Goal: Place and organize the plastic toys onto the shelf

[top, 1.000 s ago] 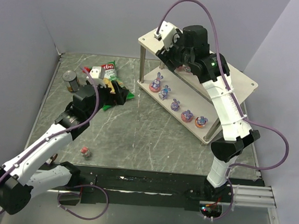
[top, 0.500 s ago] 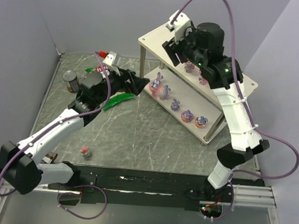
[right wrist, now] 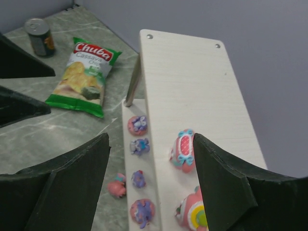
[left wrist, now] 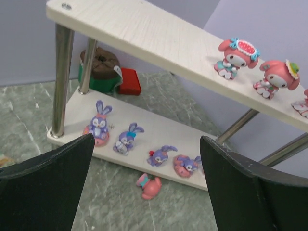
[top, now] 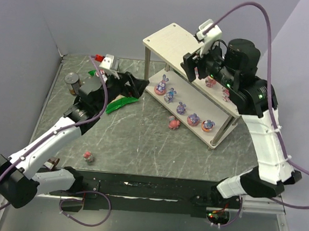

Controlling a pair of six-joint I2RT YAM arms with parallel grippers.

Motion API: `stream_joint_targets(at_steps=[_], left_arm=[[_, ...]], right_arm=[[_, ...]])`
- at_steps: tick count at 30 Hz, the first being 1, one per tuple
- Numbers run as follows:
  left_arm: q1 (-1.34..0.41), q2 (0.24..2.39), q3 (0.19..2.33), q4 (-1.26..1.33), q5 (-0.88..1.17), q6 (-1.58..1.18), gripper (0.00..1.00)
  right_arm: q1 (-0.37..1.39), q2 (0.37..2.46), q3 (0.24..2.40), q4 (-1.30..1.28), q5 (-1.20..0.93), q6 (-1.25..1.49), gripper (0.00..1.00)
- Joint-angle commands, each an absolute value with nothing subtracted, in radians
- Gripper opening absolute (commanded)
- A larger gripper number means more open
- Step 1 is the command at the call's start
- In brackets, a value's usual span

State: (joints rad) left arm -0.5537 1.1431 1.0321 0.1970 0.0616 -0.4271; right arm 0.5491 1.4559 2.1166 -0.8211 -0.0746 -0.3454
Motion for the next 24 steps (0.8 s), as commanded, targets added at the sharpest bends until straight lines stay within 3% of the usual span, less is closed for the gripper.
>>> stream_joint_targets(at_steps=[1, 8, 13, 24], left_arm=[[-0.557, 1.163, 0.968, 0.094, 0.074, -0.5, 0.96], [-0.61, 1.252, 0.829, 0.185, 0.19, -0.574, 0.96], [-0.702, 1.397, 0.807, 0.327, 0.189, -0.467, 0.96], [-0.85, 1.842, 1.02, 0.443, 0.029, -0.333, 0.96]], right_arm=[[0.564, 1.368, 2.054, -0.772, -0.156, -0.273, 0.77], [0.581, 1.302, 1.982, -0.732, -0.149, -0.245, 0.78], [0.581, 1.253, 1.945, -0.729, -0.16, -0.229, 0.79], [0.581, 1.198, 1.937, -0.807, -0.112, -0.183, 0.81]])
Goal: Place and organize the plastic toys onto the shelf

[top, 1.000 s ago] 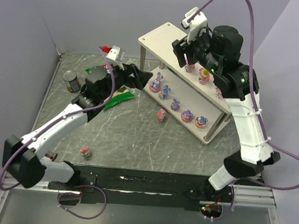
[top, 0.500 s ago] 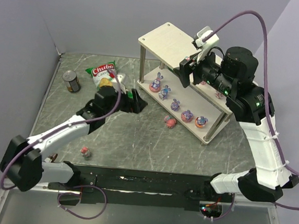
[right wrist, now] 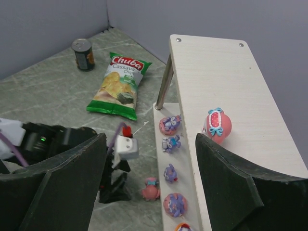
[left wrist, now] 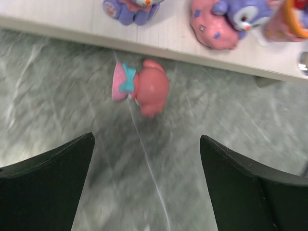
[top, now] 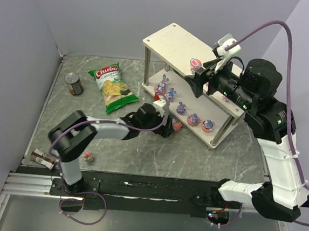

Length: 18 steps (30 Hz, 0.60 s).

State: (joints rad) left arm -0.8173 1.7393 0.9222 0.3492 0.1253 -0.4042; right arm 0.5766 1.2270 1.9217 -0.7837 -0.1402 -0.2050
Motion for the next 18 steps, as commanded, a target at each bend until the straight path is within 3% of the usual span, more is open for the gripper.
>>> stream_joint_targets(at_steps=[1, 9, 18], left_arm=[[-0.857, 1.862, 1.034, 0.448, 0.006, -0.328, 0.96], [-0.89, 2.016, 1.132, 0.475, -0.135, -0.265, 0.96], [-0.89, 2.089, 1.17, 0.532, -0.161, -0.235, 0.97]], right_arm=[[0.581, 1.195, 1.95, -0.816, -0.109, -0.184, 0.81], [0.581, 1.2, 1.994, -0.897, -0.063, -0.199, 0.82], [0.581, 1.204, 2.006, -0.931, -0.029, -0.219, 0.83]])
